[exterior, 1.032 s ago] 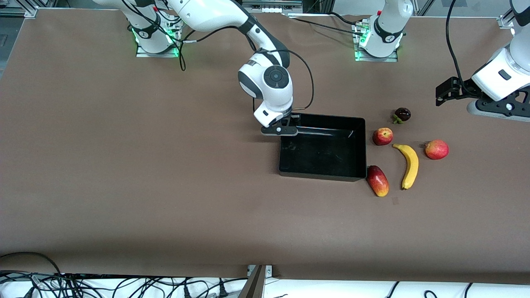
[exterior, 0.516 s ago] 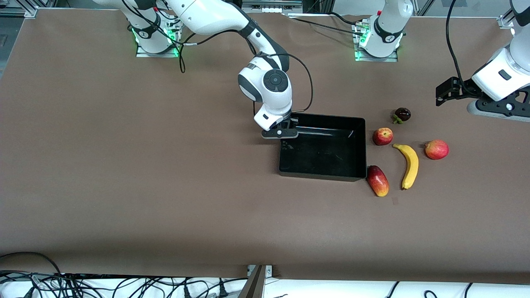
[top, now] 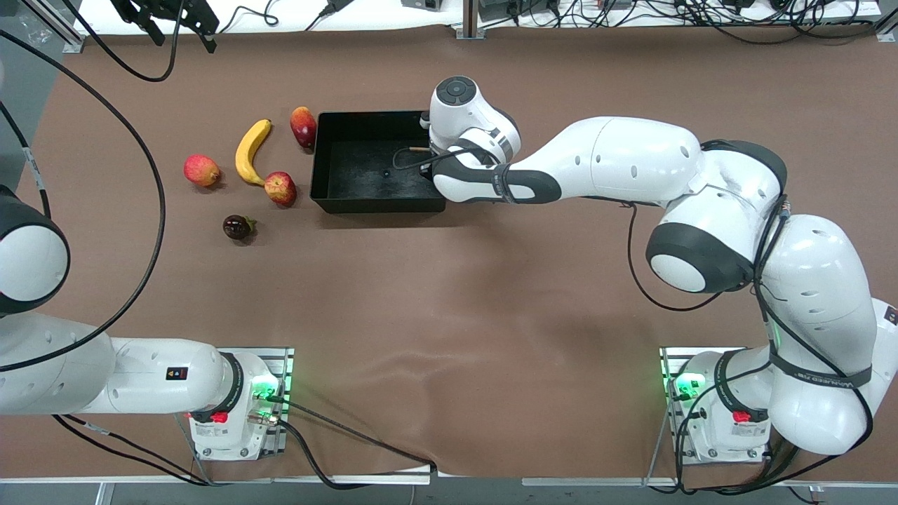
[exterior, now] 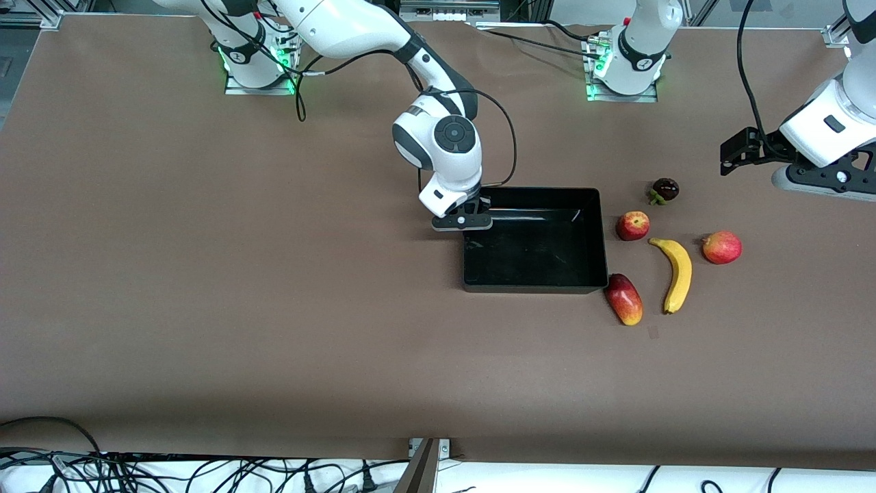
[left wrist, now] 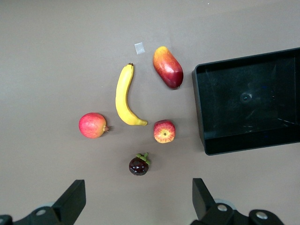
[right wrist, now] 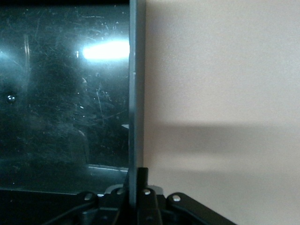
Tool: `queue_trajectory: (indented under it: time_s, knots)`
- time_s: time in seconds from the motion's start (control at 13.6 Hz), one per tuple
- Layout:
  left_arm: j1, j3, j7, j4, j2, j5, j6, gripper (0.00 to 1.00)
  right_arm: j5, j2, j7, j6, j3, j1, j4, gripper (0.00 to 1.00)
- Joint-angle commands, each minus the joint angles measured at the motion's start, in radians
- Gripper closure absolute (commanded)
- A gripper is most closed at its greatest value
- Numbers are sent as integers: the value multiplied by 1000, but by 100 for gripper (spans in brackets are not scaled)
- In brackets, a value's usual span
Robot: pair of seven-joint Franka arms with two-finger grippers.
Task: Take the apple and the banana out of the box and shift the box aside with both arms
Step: 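Drag the black box across the table toward the right arm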
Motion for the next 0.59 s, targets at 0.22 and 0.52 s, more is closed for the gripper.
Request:
queue_trajectory:
  time_s: [0.22, 0.52]
  knots:
    - [-6, -8, -22, 9, 13, 18, 35, 0, 6, -30, -54, -42, -19, -20, 27, 100]
    - [-7, -9, -22, 8, 26, 17, 64, 0, 15, -173, -320, -249, -20, -160, 25, 100]
